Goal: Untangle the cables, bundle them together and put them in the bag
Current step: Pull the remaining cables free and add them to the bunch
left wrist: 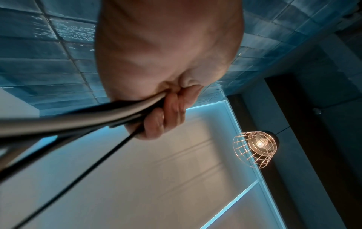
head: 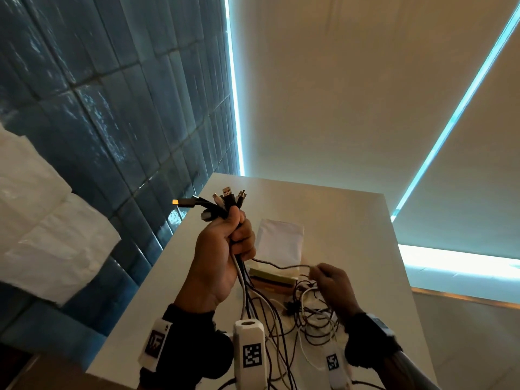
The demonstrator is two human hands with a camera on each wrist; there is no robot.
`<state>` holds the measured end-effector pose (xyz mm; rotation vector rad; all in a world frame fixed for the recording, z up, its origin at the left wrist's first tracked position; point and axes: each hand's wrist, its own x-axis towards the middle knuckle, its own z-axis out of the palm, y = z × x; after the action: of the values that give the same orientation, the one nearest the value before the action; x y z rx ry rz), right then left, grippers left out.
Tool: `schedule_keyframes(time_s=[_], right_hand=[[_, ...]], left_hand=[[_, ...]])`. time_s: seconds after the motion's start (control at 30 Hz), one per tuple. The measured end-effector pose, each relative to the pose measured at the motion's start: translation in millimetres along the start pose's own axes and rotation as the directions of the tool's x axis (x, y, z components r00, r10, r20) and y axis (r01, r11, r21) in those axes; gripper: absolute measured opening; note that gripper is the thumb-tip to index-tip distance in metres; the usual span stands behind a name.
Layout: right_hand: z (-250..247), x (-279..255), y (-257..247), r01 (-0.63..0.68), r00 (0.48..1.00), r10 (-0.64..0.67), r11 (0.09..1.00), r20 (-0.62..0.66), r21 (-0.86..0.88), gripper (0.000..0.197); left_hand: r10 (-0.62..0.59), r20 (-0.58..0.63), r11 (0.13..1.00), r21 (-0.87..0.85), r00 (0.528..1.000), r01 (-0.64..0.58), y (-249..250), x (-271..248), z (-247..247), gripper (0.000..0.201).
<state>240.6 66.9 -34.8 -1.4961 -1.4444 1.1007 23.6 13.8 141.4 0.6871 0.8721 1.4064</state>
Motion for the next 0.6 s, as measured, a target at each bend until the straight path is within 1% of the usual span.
schedule_keyframes(time_s=[0.03, 0.1, 0.13, 0.2, 0.23, 0.3, 0.33, 0.37, 0.4, 0.47, 0.53, 0.6], right_hand=[[-4, -1, -12, -0.002, 0.999, 0.005, 0.997, -0.039, 0.078, 0.030], [-11, -7, -44, 0.039, 0.999, -0.029, 0.964, -0.042, 0.262, 0.026], [-12, -10, -59, 0.074, 0.997, -0.067, 0.942, -0.031, 0.328, 0.025], [-13, -19, -89, 0.158, 0.985, -0.175, 0.903, 0.007, 0.401, 0.025], [-12, -24, -103, 0.205, 0.970, -0.240, 0.881, 0.029, 0.427, 0.024], [-10, -35, -126, 0.293, 0.918, -0.381, 0.836, 0.107, 0.465, 0.023], [-9, -40, -132, 0.313, 0.888, -0.430, 0.826, 0.164, 0.469, 0.023], [-9, -44, -135, 0.309, 0.864, -0.448, 0.832, 0.230, 0.461, 0.024], [-8, -46, -134, 0.294, 0.845, -0.445, 0.849, 0.297, 0.438, 0.025], [-7, -48, -127, 0.229, 0.819, -0.392, 0.893, 0.419, 0.388, 0.027], [-5, -47, -113, 0.145, 0.824, -0.308, 0.926, 0.476, 0.347, 0.029], [-2, -44, -96, 0.065, 0.837, -0.232, 0.941, 0.496, 0.331, 0.025]], left_hand=[[-0.012, -0.018, 1.000, 0.017, 1.000, 0.012, -1, 1, 1, 0.031], [-0.045, -0.054, 0.998, 0.047, 0.998, 0.047, -6, 3, 4, 0.032], [-0.069, -0.074, 0.995, 0.071, 0.995, 0.074, -9, 4, 6, 0.032], [-0.112, -0.111, 0.985, 0.122, 0.988, 0.125, -17, 4, 11, 0.032], [-0.124, -0.122, 0.979, 0.145, 0.985, 0.141, -21, 4, 13, 0.032], [-0.131, -0.123, 0.974, 0.167, 0.984, 0.151, -25, 4, 17, 0.030], [-0.132, -0.115, 0.977, 0.151, 0.985, 0.149, -25, 3, 18, 0.028], [-0.134, -0.100, 0.983, 0.110, 0.986, 0.145, -24, 2, 19, 0.027], [-0.136, -0.078, 0.989, 0.050, 0.988, 0.140, -22, 2, 19, 0.028], [-0.119, -0.038, 0.988, -0.105, 0.992, 0.114, -16, 1, 17, 0.030], [-0.068, -0.018, 0.973, -0.223, 0.998, 0.062, -9, 0, 12, 0.030], [-0.023, 0.007, 0.964, -0.264, 1.000, 0.024, -6, 1, 8, 0.030]])
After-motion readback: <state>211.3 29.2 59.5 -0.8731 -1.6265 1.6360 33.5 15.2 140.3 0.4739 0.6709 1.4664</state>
